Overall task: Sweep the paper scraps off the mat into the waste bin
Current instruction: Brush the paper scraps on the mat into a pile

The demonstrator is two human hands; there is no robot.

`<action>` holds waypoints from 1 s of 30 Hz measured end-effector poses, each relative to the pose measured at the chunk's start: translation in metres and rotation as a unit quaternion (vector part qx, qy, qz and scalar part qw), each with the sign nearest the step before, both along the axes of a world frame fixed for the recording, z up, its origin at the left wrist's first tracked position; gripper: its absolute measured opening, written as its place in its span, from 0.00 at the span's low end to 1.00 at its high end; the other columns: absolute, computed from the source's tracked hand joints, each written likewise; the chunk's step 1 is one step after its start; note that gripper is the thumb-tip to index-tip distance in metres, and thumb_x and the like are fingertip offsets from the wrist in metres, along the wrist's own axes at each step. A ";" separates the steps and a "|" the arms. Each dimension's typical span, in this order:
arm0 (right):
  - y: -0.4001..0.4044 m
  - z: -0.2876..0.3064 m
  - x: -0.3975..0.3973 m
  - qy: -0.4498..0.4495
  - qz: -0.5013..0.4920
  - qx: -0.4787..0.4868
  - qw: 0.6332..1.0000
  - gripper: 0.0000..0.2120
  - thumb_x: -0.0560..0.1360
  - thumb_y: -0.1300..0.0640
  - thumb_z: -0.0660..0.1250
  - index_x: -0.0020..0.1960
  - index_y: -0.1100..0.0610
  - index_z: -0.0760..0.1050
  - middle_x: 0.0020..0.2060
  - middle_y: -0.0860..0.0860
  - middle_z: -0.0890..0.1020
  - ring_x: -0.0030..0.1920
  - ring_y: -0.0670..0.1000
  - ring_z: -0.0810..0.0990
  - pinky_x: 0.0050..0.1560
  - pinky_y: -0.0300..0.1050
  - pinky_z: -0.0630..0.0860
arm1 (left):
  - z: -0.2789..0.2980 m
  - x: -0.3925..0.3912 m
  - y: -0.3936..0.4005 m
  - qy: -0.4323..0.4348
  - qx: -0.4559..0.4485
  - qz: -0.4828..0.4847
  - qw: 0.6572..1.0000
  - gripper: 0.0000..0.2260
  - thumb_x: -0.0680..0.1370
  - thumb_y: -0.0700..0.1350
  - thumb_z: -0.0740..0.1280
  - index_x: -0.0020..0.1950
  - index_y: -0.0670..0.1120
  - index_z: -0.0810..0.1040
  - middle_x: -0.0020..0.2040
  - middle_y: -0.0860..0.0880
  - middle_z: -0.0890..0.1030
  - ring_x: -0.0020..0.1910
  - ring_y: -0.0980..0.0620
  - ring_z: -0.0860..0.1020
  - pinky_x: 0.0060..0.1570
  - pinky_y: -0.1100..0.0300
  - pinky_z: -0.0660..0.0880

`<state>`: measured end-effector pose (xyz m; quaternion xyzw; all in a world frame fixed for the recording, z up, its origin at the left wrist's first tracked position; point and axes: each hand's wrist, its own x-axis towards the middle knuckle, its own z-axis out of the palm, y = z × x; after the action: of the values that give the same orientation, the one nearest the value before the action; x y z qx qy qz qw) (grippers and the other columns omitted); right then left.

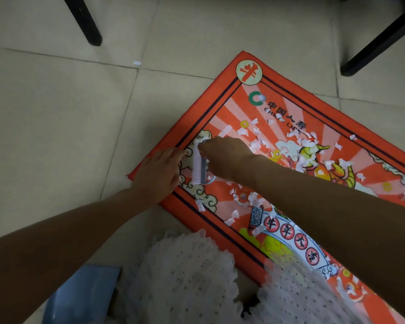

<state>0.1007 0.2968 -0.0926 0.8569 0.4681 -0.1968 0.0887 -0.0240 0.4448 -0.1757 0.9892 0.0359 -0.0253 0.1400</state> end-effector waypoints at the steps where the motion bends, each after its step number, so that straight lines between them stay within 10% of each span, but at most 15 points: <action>1: 0.000 0.000 0.000 -0.006 -0.004 -0.009 1.000 0.16 0.75 0.60 0.65 0.63 0.55 0.72 0.55 0.54 0.78 0.52 0.56 0.79 0.41 0.46 0.73 | 0.000 0.000 0.000 0.001 0.001 0.002 1.000 0.27 0.71 0.41 0.72 0.70 0.43 0.72 0.65 0.43 0.75 0.62 0.40 0.74 0.54 0.44 0.74; 17: -0.052 0.020 0.037 -0.072 -0.058 -0.057 0.994 0.16 0.75 0.54 0.67 0.62 0.53 0.72 0.52 0.54 0.77 0.50 0.56 0.79 0.42 0.45 0.71 | 0.002 0.010 -0.016 0.028 0.017 -0.006 0.999 0.27 0.75 0.43 0.67 0.74 0.49 0.68 0.70 0.47 0.71 0.67 0.44 0.71 0.55 0.45 0.72; 30: -0.022 -0.008 0.014 0.064 -0.066 0.086 0.992 0.13 0.73 0.57 0.67 0.58 0.53 0.76 0.53 0.53 0.78 0.51 0.55 0.79 0.45 0.45 0.77 | 0.000 0.016 -0.015 0.042 -0.006 -0.030 0.999 0.28 0.74 0.44 0.71 0.72 0.46 0.67 0.70 0.45 0.71 0.68 0.42 0.70 0.60 0.43 0.72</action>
<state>0.1151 0.2746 -0.1005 0.8761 0.4302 -0.2159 -0.0287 -0.0075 0.4295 -0.1752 0.9871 0.0118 -0.0708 0.1432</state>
